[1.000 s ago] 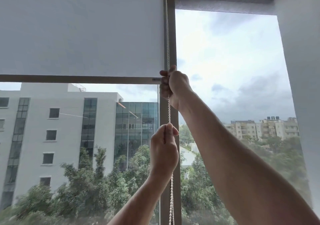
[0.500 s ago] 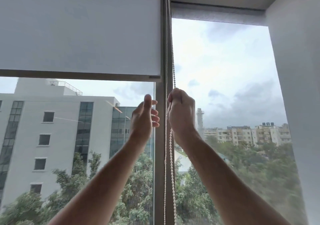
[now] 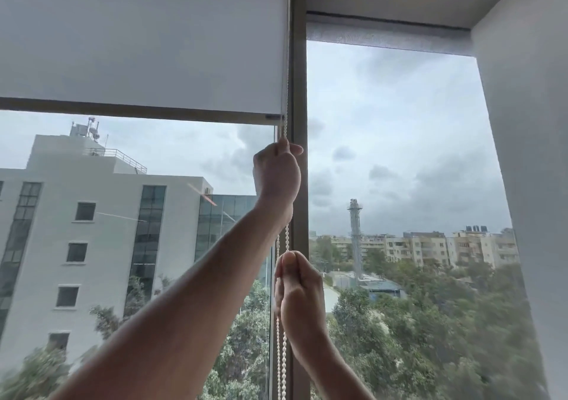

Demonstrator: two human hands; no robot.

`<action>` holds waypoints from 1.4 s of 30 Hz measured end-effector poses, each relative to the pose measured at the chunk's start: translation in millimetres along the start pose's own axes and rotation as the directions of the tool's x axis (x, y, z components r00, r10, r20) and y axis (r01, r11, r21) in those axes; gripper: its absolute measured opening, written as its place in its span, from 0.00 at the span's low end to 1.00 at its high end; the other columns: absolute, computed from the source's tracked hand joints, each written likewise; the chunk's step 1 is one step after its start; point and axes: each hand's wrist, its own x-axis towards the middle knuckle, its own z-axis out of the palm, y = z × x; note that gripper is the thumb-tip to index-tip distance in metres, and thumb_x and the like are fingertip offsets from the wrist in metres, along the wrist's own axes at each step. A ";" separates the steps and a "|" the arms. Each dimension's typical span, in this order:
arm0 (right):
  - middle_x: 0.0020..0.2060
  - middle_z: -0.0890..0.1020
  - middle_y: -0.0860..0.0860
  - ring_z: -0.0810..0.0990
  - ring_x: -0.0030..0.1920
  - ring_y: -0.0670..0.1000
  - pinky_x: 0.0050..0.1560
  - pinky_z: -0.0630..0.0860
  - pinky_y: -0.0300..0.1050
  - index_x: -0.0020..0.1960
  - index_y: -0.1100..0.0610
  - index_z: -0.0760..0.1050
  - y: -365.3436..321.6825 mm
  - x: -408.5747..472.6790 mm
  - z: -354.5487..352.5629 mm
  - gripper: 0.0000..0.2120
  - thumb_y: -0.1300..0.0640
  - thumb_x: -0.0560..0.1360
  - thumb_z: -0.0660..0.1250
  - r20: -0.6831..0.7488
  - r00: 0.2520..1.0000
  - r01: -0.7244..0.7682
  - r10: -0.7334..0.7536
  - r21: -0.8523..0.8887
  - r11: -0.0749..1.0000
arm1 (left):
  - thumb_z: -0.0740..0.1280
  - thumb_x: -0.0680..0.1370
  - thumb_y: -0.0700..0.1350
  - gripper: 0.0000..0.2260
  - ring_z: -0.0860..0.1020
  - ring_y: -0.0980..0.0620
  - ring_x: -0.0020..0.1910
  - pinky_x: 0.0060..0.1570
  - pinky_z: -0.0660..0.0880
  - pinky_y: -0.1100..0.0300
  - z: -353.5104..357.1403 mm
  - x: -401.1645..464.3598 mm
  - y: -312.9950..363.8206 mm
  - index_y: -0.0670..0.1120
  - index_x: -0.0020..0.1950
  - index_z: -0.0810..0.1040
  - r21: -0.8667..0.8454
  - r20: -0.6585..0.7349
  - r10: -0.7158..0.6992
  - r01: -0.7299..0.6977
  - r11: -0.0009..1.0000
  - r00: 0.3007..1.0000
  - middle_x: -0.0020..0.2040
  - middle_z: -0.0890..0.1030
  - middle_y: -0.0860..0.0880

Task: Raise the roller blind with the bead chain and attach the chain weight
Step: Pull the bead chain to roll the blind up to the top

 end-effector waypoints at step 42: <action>0.22 0.75 0.36 0.73 0.25 0.38 0.27 0.64 0.29 0.30 0.47 0.68 -91.6 101.2 20.5 0.23 0.57 0.83 0.56 -0.214 0.892 0.345 -0.398 -0.246 0.906 | 0.51 0.83 0.61 0.24 0.79 0.50 0.38 0.43 0.76 0.54 -26.5 19.6 -7.5 0.46 0.53 0.78 0.102 0.163 0.035 -0.052 0.993 0.986 0.38 0.80 0.47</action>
